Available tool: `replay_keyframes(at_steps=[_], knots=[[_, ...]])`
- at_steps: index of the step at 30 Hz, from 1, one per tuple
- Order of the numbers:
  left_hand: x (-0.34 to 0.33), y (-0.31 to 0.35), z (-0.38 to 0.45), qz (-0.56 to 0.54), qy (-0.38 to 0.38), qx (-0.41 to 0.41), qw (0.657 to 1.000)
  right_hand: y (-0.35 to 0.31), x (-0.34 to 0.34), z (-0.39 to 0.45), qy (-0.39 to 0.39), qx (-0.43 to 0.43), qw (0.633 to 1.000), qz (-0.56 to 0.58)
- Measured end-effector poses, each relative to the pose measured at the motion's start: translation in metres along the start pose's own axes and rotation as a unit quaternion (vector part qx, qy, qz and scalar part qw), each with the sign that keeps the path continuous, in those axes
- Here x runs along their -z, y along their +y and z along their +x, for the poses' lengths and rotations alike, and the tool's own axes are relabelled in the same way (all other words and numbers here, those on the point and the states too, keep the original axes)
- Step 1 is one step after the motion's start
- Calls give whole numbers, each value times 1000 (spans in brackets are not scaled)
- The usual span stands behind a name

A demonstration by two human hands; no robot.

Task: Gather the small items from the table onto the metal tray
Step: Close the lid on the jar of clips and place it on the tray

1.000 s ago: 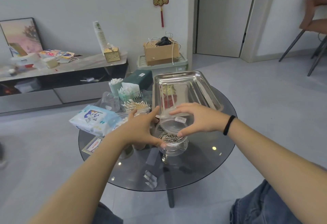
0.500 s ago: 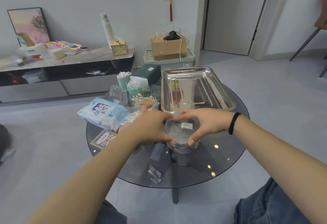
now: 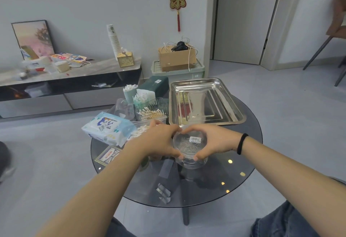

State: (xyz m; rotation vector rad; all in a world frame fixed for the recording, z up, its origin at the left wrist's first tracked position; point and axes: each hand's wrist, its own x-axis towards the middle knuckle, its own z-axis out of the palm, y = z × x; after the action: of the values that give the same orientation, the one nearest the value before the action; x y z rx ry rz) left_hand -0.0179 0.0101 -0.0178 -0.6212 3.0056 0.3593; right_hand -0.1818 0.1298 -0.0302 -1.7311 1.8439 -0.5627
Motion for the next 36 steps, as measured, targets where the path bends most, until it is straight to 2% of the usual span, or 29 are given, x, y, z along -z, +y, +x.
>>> replay_keyframes(at_steps=[3,6,10,12,15,21,24,27,36], knots=[[4,1,0,-74,33,-18,997,-1,9,-4,19,-3,999,27],[13,2,2,-201,78,-26,976,-6,35,-7,59,-3,996,73],[9,11,9,-418,73,-66,903,-17,58,-9,81,31,988,128],[5,14,11,-459,99,-45,882,-19,59,-7,90,20,988,122],[1,15,15,-436,156,-11,886,-18,56,-4,127,-6,987,98],[-7,24,16,-381,221,7,898,-21,42,2,187,-29,979,79],[-1,21,17,-379,183,-6,907,-21,50,1,129,-33,988,73],[4,20,18,-382,129,-23,915,-20,59,-1,64,-5,991,115],[-4,23,18,-356,151,-3,922,-20,49,6,125,-25,986,112]])
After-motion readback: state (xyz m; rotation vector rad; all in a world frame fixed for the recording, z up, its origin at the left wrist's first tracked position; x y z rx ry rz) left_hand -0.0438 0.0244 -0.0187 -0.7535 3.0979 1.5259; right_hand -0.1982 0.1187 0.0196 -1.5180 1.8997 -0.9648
